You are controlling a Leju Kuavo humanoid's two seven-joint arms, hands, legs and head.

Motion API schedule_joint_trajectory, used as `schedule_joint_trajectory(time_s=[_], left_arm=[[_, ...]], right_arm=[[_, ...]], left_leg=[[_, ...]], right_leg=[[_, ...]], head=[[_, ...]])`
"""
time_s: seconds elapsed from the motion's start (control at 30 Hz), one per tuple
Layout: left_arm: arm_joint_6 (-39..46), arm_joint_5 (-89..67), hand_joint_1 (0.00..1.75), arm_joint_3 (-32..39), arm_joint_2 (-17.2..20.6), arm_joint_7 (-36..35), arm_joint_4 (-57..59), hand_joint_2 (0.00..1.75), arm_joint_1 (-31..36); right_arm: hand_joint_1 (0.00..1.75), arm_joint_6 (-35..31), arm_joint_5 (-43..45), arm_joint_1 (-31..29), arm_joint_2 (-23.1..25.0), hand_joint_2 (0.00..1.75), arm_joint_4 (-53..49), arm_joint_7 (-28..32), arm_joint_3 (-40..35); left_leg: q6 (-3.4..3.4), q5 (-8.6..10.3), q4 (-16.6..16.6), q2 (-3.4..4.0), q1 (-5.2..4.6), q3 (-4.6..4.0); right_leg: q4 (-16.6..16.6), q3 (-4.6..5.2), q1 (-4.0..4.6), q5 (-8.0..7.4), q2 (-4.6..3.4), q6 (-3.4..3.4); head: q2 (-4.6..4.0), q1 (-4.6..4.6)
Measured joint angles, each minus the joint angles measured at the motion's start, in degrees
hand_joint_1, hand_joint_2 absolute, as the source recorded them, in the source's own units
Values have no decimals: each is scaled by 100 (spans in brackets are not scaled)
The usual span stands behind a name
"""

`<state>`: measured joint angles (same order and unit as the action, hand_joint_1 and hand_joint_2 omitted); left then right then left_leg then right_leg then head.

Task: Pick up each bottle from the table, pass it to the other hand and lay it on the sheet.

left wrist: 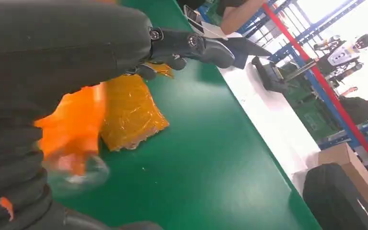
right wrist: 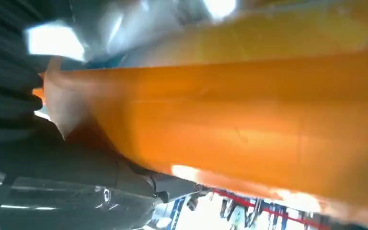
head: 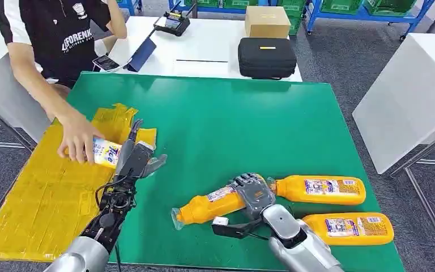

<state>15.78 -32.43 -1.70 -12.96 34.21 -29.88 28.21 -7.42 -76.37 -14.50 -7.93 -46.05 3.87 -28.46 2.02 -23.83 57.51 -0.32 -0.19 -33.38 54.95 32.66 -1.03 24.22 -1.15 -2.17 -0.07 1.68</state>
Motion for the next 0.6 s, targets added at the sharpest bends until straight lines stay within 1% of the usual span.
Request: schedule_joint_trajectory(time_s=[0.07, 0.1, 0.17, 0.23, 0.43, 0.6], left_arm=[[0, 15, 0, 0, 2, 37, -26, 175, -10], [-2, 22, 0, 0, 2, 55, -37, 175, -18], [-2, 22, 0, -13, -2, 70, -63, 175, -50], [-2, 22, 0, -22, -11, 79, -101, 175, -91], [-7, 20, 0, -24, -15, 77, -131, 175, -124], [-20, 35, 0, -28, -39, 79, -269, 175, -209]], right_arm=[[175, -398, 11, 15, 72, 175, 31, -33, 46], [175, -560, 11, 19, 118, 175, 40, -83, 72], [175, -830, 26, 35, 232, 175, 46, -171, 171], [175, -893, 31, 39, 313, 175, 51, -199, 264], [175, -974, 18, 57, 409, 175, 53, -216, 405], [175, -1347, 102, 101, 612, 175, 57, -142, 754]], left_leg=[[19, 18, 0, -1, -1, -20], [13, 27, 1, -1, -2, -40], [17, 47, 3, 4, -1, -84], [16, 48, 3, 2, 0, -109], [15, 47, 3, 1, 4, -147], [16, 48, 3, -2, 3, -190]], right_leg=[[2, -10, 0, -17, 2, 10], [4, -26, 0, -45, 2, 4], [7, 17, -1, -58, 2, -13], [7, 42, 0, -58, 2, -13], [9, 77, 1, -56, 6, -13], [10, 116, 0, -56, 8, -13]], head=[[0, 0], [0, 0], [0, 2], [0, 2], [0, 2], [0, 0]])
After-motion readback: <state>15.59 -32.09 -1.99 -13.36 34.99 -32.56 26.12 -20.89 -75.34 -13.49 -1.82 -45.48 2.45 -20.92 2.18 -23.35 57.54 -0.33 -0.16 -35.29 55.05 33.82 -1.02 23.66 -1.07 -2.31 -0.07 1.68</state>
